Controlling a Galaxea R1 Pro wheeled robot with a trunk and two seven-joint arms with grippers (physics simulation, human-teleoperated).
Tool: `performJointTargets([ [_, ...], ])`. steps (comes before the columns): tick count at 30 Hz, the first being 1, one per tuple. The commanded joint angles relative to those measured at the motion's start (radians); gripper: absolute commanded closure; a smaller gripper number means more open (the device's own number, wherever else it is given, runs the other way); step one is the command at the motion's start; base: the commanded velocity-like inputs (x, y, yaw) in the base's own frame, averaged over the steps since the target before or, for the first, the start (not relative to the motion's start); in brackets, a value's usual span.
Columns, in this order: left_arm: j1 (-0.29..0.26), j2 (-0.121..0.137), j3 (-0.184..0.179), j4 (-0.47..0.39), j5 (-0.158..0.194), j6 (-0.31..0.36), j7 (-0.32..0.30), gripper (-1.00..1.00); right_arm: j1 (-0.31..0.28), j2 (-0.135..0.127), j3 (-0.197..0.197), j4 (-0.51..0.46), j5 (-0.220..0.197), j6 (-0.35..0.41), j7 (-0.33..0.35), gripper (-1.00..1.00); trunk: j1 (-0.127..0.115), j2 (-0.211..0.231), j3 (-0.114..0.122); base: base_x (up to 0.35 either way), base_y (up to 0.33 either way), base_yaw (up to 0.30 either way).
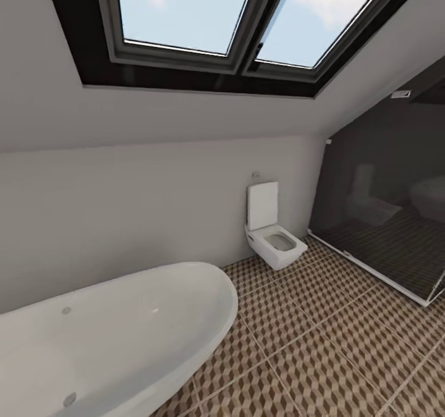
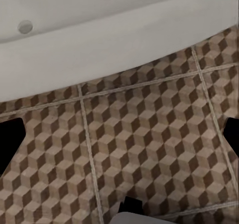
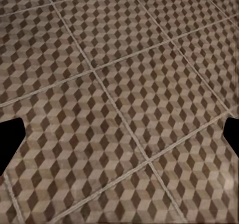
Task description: Take the four mousetraps from the cabinet in the bathroom and place them on the bathroom floor. Make sure all four end up on the same floor surface, and ensure that at least two of them are either under or directly next to the same bathroom sink.
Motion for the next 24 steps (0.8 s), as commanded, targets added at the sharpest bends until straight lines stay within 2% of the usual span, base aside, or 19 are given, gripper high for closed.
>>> performJointTargets([
  [1,-0.001,0.000,-0.009,0.003,0.004,-0.005,0.002,-1.00,-0.002,0.000,-0.002,0.004,0.008,-0.005,-0.006,-1.00,0.000,-0.001,0.000,0.000,0.000,-0.264],
  [24,-0.001,0.003,-0.009,0.003,0.004,-0.003,0.004,-1.00,-0.002,0.000,-0.002,0.004,0.008,-0.005,-0.006,-1.00,0.000,-0.001,0.000,0.015,0.000,-0.264],
])
